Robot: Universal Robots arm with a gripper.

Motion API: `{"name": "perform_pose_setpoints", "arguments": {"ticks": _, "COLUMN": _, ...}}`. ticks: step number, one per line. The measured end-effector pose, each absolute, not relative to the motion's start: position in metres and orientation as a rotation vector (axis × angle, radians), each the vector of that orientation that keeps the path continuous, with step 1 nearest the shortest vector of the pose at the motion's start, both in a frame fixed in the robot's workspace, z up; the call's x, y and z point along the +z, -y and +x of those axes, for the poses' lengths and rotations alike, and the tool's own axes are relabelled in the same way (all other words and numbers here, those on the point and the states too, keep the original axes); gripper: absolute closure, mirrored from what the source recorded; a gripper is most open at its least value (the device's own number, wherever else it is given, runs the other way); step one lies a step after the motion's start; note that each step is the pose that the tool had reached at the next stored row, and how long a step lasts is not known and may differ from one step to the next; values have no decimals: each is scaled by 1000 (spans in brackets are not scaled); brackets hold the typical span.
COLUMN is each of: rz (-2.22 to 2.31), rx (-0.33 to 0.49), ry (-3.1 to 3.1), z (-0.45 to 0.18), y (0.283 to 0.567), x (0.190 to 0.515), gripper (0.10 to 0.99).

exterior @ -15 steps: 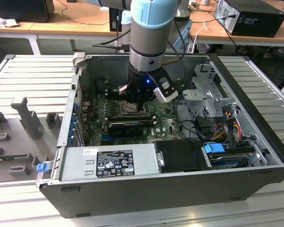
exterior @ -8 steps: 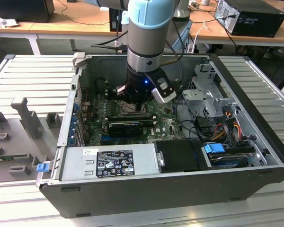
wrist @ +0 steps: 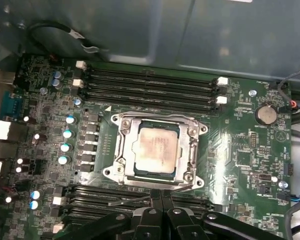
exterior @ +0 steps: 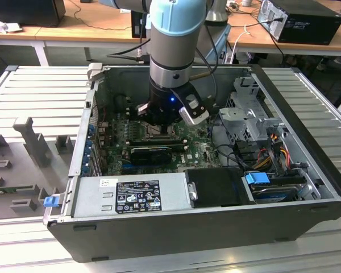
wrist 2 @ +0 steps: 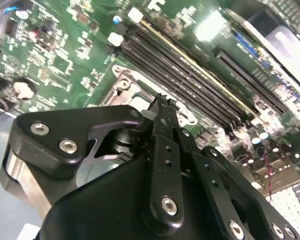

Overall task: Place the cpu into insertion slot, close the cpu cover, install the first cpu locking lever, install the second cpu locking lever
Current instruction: 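Install the second cpu locking lever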

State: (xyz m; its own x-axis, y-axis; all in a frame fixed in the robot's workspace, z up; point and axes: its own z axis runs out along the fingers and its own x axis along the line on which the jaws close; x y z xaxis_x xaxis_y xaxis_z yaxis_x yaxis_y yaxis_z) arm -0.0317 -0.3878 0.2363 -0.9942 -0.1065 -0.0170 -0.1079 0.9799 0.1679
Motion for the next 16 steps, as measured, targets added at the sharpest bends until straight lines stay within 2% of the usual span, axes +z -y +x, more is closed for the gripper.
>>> {"name": "perform_pose_setpoints", "arguments": {"ticks": 9, "rz": -168, "rx": 278, "ry": -3122, "z": -43, "y": 389, "x": 229, "gripper": 980}}
{"name": "perform_pose_setpoints", "arguments": {"ticks": 16, "rz": -168, "rx": 333, "ry": -3115, "z": -61, "y": 397, "x": 222, "gripper": 980}}
